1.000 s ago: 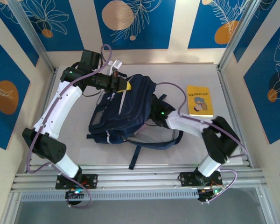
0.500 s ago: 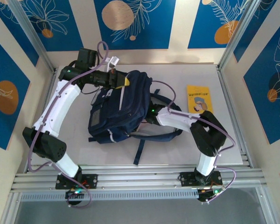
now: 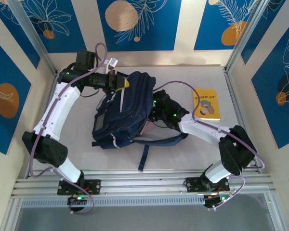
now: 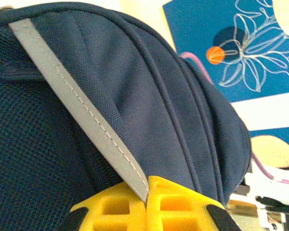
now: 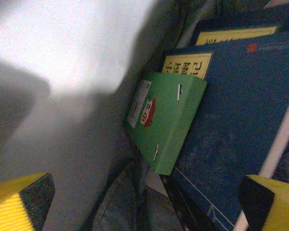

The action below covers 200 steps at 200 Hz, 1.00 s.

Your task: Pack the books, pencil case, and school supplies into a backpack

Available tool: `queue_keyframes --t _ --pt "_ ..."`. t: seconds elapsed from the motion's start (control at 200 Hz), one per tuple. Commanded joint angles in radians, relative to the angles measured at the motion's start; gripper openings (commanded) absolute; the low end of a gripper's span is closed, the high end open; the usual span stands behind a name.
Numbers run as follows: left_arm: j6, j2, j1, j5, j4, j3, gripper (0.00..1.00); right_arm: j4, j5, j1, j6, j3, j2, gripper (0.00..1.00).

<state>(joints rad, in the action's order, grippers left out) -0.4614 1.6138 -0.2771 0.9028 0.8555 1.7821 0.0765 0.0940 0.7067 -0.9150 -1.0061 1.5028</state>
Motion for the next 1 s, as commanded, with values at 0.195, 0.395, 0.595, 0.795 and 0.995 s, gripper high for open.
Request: queue_keyframes --t 0.195,0.395,0.595,0.795,0.995 --pt "0.025 -0.176 0.058 -0.417 -0.106 -0.198 0.00 -0.173 -0.049 -0.182 0.020 0.091 -0.200 0.98" --pt "0.024 -0.117 0.022 -0.508 -0.159 -0.313 0.00 -0.420 -0.283 -0.316 0.076 0.044 -0.227 0.97" --pt "-0.002 -0.076 0.012 -0.609 -0.232 -0.355 0.29 -0.590 -0.548 -0.457 0.098 -0.099 -0.091 0.97" --pt "-0.019 -0.076 -0.022 -0.511 -0.289 -0.390 0.49 -0.810 -0.586 -0.556 0.344 -0.500 0.315 0.98" --pt "-0.039 -0.155 -0.032 -0.472 -0.360 -0.481 0.50 -1.011 -0.483 -0.648 0.507 -0.914 0.646 0.97"
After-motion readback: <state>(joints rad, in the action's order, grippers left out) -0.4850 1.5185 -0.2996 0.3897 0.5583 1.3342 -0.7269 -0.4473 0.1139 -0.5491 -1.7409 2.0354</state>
